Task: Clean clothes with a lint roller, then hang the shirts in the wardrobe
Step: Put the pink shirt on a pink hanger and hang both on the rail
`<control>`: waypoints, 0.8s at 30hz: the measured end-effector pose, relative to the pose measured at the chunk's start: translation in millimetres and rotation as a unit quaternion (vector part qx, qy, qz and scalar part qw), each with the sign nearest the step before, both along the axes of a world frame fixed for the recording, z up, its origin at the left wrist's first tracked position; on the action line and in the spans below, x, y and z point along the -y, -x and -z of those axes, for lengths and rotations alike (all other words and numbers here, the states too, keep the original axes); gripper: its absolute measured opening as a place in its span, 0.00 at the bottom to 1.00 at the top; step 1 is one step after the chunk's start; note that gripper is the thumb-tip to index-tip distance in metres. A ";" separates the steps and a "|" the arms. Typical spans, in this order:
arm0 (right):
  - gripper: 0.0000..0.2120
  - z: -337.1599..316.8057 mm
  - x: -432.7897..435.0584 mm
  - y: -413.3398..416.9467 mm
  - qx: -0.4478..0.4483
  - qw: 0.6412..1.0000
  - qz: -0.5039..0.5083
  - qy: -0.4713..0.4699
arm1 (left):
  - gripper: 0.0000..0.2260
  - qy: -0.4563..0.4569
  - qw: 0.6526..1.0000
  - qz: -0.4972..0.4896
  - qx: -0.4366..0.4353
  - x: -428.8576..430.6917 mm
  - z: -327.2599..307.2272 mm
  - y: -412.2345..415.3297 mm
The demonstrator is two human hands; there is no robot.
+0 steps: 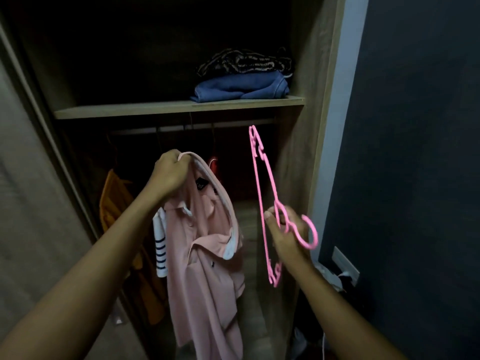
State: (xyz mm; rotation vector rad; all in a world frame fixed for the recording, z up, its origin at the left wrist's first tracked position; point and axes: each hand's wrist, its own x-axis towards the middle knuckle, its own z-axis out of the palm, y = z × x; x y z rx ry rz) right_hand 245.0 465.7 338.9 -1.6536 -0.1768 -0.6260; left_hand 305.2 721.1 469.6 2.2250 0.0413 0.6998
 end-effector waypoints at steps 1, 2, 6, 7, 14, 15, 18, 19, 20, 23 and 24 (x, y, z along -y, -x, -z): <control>0.04 -7.1 -4.7 5.5 -0.014 1.000 -0.008 -0.022 | 0.13 -0.006 1.000 0.006 -0.002 -2.2 -1.5 4.6; 0.10 -16.5 -8.8 11.4 -0.042 0.998 -0.020 -0.052 | 0.13 -0.009 1.000 0.011 -0.005 -3.8 -3.1 9.1; 0.18 -59.6 -20.9 38.6 -0.015 0.984 -0.099 -0.150 | 0.12 -0.009 0.999 0.037 -0.011 -10.1 -9.0 26.3; 0.18 -73.0 -24.9 46.5 0.016 0.978 -0.117 -0.173 | 0.12 -0.015 0.999 0.047 -0.012 -11.9 -10.0 30.2; 0.16 -139.0 -64.8 80.1 0.127 0.947 -0.163 -0.244 | 0.16 -0.038 0.988 0.149 -0.020 -11.4 -31.7 70.2; 0.16 -145.3 -71.6 81.1 0.142 0.946 -0.162 -0.242 | 0.14 -0.029 0.987 0.160 -0.018 -10.9 -38.2 76.5; 0.15 -160.0 -88.8 78.3 0.200 0.947 -0.158 -0.195 | 0.13 -0.016 0.981 0.193 -0.005 -10.6 -64.9 97.2; 0.13 -163.2 -92.2 76.4 0.213 0.951 -0.158 -0.157 | 0.12 -0.011 0.980 0.198 0.004 -12.0 -74.1 103.4; 0.12 -166.4 -93.9 74.6 0.217 0.956 -0.161 -0.115 | 0.12 -0.001 0.980 0.197 0.011 -13.8 -82.1 109.8; 0.08 -178.2 -85.7 65.4 0.211 0.964 -0.163 0.006 | 0.10 0.000 0.978 0.201 0.052 -31.4 -99.3 130.8; 0.07 -182.5 -79.5 60.8 0.206 0.964 -0.162 0.044 | 0.08 -0.014 0.971 0.231 0.060 -40.7 -102.1 138.1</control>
